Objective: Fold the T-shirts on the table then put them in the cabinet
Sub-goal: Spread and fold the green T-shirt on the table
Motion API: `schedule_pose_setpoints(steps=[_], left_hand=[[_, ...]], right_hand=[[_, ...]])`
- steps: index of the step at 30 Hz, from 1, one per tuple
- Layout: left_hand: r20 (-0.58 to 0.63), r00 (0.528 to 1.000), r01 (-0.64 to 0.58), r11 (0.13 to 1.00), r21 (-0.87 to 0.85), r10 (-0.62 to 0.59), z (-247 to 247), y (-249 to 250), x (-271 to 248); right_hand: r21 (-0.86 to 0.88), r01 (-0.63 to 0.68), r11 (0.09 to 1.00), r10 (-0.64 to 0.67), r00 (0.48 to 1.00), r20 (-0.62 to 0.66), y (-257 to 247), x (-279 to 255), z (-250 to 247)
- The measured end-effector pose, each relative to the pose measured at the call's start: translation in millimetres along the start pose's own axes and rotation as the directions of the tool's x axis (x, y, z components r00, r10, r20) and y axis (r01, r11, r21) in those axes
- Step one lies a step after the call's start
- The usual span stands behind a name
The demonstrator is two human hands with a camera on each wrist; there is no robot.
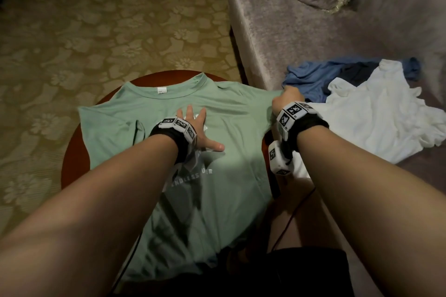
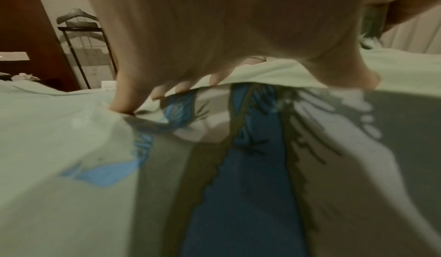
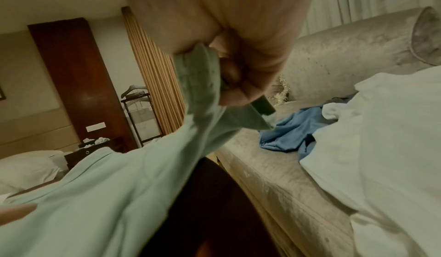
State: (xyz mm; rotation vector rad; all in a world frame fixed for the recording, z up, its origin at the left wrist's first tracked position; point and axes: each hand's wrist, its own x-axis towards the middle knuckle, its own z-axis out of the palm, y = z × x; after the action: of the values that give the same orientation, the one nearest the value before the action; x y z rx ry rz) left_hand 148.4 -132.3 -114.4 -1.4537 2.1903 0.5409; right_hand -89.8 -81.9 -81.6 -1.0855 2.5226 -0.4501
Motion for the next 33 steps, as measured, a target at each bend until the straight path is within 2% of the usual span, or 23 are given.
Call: schedule_pose_setpoints(steps=[4,6,7,9,10,11,13,14,15,17,20,23,25,27,29,30,33], left_hand=[[-0.033,0.999,-0.008,0.998,-0.064,0.006,2,-6,-3],[-0.081,0.997,-0.008,0.989,-0.147,-0.004,-1,-9,-2],[-0.113,0.993,-0.007,0.984,-0.180,-0.014,-3,-11,-1],[-0.171,0.984,-0.001,0.973,-0.229,-0.040,-6,-15,-2],[-0.192,0.980,0.004,0.968,-0.250,-0.054,-8,-17,-3],[-0.214,0.975,0.004,0.965,-0.263,-0.062,-9,-18,-4],[-0.260,0.963,-0.008,0.963,-0.271,-0.065,-12,-22,-8],[-0.289,0.955,-0.013,0.963,-0.269,-0.067,-14,-23,-12],[-0.318,0.945,-0.014,0.963,-0.269,-0.075,-15,-27,-15],[-0.367,0.921,0.013,0.953,-0.302,-0.129,-17,-35,-23],[-0.391,0.885,0.119,0.935,-0.334,-0.253,-16,-53,-37],[-0.402,0.839,0.236,0.911,-0.339,-0.367,-10,-77,-49],[-0.395,0.792,0.310,0.864,-0.397,-0.466,-2,-91,-56],[-0.325,0.756,0.390,0.789,-0.475,-0.569,10,-103,-59],[-0.188,0.764,0.462,0.728,-0.506,-0.617,23,-113,-58],[-0.134,0.778,0.488,0.725,-0.486,-0.614,29,-117,-57],[-0.038,0.833,0.504,0.786,-0.359,-0.552,37,-126,-51]], right_hand=[[-0.027,-0.034,0.999,0.034,0.999,0.033,-13,-6,-4],[-0.062,0.065,0.996,-0.064,0.998,0.017,-25,-12,-2],[-0.051,0.153,0.987,-0.150,0.987,0.058,-33,-16,0],[0.065,0.305,0.950,-0.312,0.923,0.226,-47,-26,9],[0.130,0.330,0.935,-0.354,0.889,0.289,-52,-31,13],[0.197,0.318,0.927,-0.366,0.881,0.300,-55,-34,16],[0.312,0.247,0.917,-0.315,0.930,0.189,-55,-33,14],[0.314,0.222,0.923,-0.272,0.954,0.125,-54,-32,11],[0.282,0.214,0.935,-0.245,0.967,0.077,-51,-31,9],[0.168,0.205,0.964,-0.220,0.972,0.076,-46,-28,6],[-0.033,0.245,0.969,-0.229,0.942,0.246,-46,-31,17],[-0.130,0.364,0.922,-0.295,0.880,0.371,-51,-37,36],[-0.189,0.432,0.882,-0.337,0.857,0.388,-55,-38,48],[-0.183,0.407,0.895,-0.325,0.875,0.358,-57,-37,56],[-0.197,0.346,0.917,-0.263,0.899,0.349,-58,-37,63],[-0.217,0.335,0.917,-0.245,0.902,0.357,-58,-37,67],[-0.335,0.429,0.839,-0.265,0.859,0.437,-57,-37,78]])
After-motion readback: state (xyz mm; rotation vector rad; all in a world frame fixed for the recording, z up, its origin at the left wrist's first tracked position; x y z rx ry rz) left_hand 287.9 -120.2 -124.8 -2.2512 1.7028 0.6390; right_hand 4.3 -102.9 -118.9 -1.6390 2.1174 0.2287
